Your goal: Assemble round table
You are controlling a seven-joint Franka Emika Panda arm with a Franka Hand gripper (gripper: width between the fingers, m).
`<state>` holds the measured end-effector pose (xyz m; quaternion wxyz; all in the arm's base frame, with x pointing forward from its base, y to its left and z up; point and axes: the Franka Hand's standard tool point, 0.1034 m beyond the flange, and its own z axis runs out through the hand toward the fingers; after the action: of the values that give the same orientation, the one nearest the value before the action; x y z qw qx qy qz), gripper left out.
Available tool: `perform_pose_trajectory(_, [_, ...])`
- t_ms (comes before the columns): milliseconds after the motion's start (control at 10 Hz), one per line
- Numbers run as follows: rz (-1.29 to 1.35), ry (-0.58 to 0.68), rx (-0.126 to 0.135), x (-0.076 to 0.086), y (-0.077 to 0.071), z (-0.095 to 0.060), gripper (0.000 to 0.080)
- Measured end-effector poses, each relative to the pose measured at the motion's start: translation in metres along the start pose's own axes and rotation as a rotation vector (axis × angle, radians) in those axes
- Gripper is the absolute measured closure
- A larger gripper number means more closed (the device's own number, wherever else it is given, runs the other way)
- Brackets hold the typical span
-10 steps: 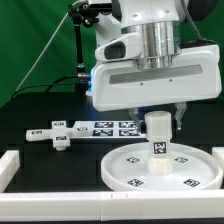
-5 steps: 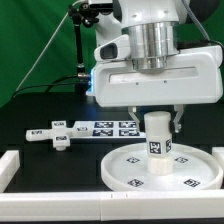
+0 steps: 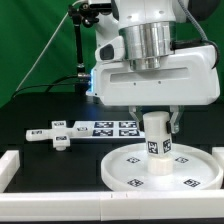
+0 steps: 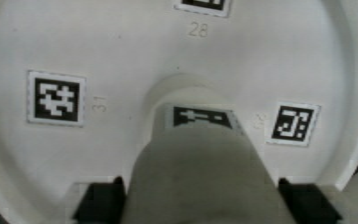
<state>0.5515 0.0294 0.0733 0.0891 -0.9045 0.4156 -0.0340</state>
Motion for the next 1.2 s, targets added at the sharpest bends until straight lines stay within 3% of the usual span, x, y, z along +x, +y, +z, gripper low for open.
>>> perform_pose_trajectory(600, [0.694, -0.059, 0.049, -0.006, -0.002, 0.001, 0.0390])
perform_pose_trajectory(800, [0.690, -0.059, 0.051, -0.006, -0.002, 0.002, 0.0390])
perform_pose_trajectory(900, [0.649, -0.058, 0.051, -0.006, -0.002, 0.002, 0.0291])
perform_pose_trajectory(1000, [0.576, -0.052, 0.051, -0.006, -0.005, 0.001, 0.0291])
perform_pose_trajectory(1100, [0.474, -0.046, 0.057, -0.005, -0.009, 0.000, 0.0180])
perform_pose_trajectory(1200, [0.377, -0.044, 0.062, -0.004, -0.011, -0.002, 0.0159])
